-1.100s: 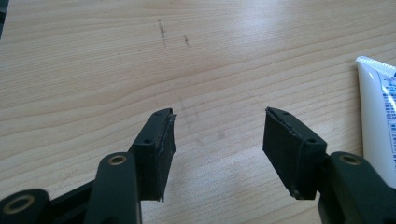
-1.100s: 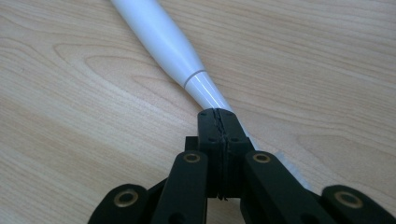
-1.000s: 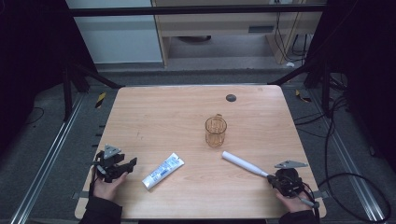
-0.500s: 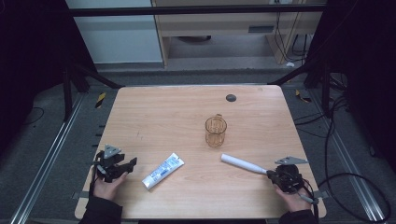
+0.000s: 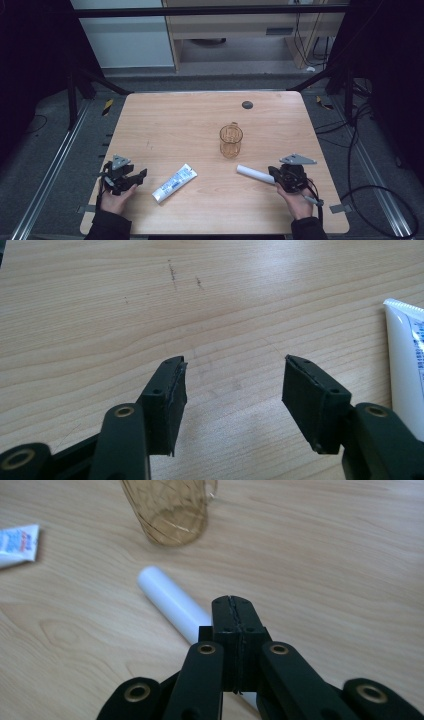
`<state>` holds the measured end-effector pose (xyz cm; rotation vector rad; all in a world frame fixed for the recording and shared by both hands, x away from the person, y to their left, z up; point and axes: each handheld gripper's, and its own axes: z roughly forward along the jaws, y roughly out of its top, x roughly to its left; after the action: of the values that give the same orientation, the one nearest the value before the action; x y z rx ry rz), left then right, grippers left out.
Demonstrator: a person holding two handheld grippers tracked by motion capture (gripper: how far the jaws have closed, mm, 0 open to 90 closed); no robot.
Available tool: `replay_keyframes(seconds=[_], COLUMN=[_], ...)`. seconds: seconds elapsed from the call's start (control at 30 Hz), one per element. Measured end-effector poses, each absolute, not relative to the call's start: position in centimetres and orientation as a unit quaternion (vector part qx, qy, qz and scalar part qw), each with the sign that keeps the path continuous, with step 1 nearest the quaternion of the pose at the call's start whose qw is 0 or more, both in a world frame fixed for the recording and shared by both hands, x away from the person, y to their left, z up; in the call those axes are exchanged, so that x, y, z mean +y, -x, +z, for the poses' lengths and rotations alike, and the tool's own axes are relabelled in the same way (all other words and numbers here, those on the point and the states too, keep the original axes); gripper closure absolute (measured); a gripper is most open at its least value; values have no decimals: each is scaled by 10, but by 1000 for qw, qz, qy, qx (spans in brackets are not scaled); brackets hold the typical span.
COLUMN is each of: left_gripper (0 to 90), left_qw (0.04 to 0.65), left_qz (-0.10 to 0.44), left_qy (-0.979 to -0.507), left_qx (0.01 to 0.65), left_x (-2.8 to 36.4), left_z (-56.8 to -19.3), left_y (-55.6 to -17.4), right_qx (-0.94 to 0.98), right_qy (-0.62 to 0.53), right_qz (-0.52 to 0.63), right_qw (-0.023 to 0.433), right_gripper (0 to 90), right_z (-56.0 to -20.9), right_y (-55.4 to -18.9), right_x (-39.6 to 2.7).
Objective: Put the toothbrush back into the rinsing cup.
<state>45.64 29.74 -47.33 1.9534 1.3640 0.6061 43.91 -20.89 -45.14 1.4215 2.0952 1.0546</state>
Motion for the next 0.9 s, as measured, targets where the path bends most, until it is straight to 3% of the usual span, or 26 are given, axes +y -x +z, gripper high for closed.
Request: replay_keyframes(seconds=[0.47,0.9], left_gripper=[420,419], left_qw=[336,336], left_qz=[233,233], left_qy=[-749,-750], left_qx=[522,521], left_x=[298,298], left_z=[-473,-474], left_y=[-457,-457], right_qx=[766,778], right_qy=[-500,-501], right_qz=[366,340], right_qw=[173,167], right_gripper=[900,900], right_z=[-468,-478], right_y=[-490,-497], right_x=[-145,-140])
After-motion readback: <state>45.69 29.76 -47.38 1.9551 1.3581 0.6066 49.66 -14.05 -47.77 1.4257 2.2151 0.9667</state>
